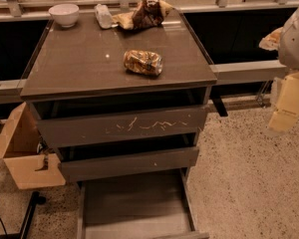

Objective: Place orange can into bottom drawer

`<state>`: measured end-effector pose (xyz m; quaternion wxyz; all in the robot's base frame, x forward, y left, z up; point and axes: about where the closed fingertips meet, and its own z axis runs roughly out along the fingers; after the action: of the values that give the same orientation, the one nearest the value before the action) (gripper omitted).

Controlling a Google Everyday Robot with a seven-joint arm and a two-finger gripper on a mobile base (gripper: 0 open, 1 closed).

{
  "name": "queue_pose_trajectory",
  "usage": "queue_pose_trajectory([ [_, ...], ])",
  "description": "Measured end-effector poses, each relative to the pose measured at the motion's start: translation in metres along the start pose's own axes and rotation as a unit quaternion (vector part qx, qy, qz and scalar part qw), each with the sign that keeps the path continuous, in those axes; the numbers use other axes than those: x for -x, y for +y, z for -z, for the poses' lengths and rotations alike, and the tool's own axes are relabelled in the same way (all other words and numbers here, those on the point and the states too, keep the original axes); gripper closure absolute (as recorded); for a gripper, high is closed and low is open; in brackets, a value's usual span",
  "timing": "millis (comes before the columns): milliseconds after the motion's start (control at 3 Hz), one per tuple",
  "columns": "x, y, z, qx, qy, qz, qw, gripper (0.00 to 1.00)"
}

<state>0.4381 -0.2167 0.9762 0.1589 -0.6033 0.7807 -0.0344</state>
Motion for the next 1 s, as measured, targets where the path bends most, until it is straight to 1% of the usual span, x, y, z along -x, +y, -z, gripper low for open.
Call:
queue_pose_trajectory([
  [333,0.000,0.000,0.000,0.000,0.000,0.000,1.0000,0.00],
  [667,0.016,-0.009,-0.004,-0.005,-0.010,0.008,0.9999,0.00],
  [1000,0.039,-0.024,-0.012,-0.006,-0.018,0.018,0.9997,0.00],
])
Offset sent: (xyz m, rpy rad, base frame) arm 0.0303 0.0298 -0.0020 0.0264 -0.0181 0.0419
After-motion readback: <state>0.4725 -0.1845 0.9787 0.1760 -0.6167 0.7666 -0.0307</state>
